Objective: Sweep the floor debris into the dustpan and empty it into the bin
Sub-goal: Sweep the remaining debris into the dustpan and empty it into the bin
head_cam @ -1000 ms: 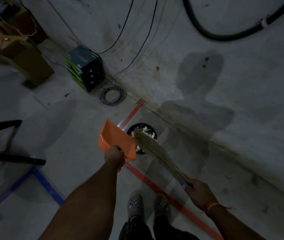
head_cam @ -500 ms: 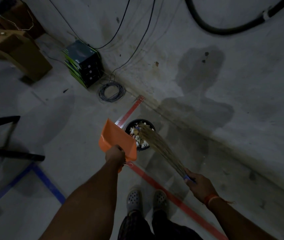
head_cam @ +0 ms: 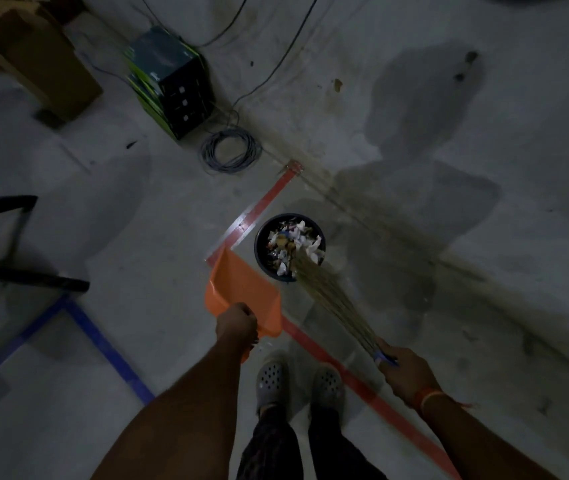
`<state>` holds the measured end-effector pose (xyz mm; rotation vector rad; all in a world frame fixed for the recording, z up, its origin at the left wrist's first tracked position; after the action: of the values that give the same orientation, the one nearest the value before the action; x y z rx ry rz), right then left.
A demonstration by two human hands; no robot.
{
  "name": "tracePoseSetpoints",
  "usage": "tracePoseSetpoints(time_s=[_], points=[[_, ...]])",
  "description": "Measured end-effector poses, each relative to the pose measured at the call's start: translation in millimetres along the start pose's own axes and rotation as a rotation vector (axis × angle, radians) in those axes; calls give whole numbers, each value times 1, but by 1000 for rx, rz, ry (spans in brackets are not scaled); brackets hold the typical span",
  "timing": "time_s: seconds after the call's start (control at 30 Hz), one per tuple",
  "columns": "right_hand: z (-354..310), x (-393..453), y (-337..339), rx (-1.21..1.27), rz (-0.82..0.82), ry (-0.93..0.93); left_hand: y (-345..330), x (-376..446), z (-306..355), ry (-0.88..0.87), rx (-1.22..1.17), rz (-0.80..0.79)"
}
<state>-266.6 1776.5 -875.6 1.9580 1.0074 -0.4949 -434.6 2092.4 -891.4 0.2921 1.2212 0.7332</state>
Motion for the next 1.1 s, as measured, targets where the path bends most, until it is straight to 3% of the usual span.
tracePoseSetpoints(time_s=[0.17,0.37,1.1], points=[[-17,38,-18,-146,-99,45,-12,3,-13,20,11,-26],[-47,60,-15,-82,-108,93,-4,5,-11,45,8,-11],[-43,-65,78,-5,23,79,26,-93,67,-98,2,-2]])
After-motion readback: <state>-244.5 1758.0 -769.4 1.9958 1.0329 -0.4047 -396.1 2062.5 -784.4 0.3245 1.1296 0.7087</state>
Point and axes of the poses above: each hand's wrist, its own x-axis towards the middle knuckle, its own y-axis out of the back of the hand, z = x × y, the point moved 4 cm from there along x, towards the middle knuckle, and after that the axes turned 7 degrees about y, right-handed, at the moved point
